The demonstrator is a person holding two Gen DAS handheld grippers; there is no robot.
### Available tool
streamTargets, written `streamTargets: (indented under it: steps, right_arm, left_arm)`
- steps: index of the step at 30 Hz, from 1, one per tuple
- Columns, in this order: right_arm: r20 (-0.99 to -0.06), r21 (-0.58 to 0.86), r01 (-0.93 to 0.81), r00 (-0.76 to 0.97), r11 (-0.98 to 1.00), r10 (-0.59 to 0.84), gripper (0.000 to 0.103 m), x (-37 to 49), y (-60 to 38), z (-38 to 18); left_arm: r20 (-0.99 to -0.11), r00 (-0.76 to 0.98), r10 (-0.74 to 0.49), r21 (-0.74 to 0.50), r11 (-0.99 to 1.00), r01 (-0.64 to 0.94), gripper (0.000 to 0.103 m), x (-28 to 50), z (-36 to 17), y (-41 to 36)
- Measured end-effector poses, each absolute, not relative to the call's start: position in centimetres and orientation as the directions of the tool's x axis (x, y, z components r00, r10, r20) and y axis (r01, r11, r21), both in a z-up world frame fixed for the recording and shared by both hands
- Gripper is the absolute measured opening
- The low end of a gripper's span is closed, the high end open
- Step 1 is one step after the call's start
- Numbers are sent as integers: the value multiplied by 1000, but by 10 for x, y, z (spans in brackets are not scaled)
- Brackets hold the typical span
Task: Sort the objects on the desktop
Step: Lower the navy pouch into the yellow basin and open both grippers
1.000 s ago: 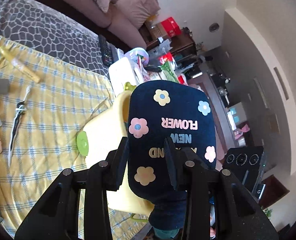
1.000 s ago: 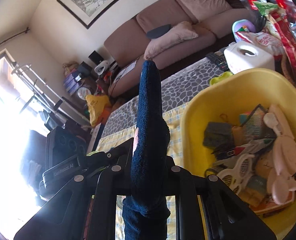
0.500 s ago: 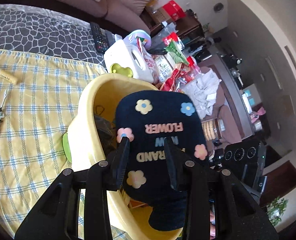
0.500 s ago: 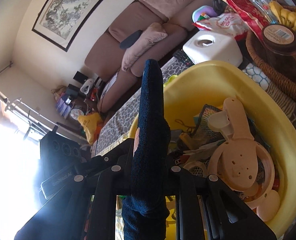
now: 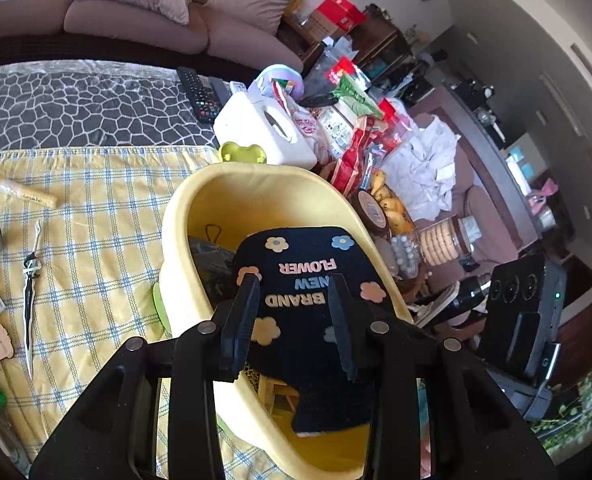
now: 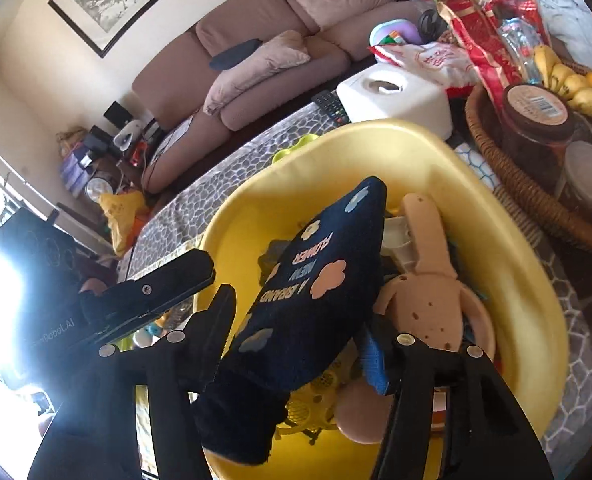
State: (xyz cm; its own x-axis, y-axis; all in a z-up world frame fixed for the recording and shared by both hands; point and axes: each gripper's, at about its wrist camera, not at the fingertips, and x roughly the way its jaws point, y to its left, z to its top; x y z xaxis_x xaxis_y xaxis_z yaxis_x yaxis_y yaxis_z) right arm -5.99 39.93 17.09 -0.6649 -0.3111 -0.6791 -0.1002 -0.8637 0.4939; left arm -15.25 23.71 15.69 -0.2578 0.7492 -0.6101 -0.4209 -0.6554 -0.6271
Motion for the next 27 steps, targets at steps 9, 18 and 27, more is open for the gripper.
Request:
streamTargets:
  steps: [9,18,27]
  right_arm:
    - [-657,484,-123,-706,-867,-266,67,-60,408,175]
    - [-725,409,-114,-643,-905,-246,41,-78,395,150]
    - [-728,374,-139,-656,-917,-197,35,-67,403,163]
  left_arm:
    - [-647,-251,720,-567,-675,-472,32,-137,166,255]
    - [-659,-251,709,-580,-691,-432,36,-138,158,244]
    - [-671,-259,695,-554,-702,-447,39,-130,158,232]
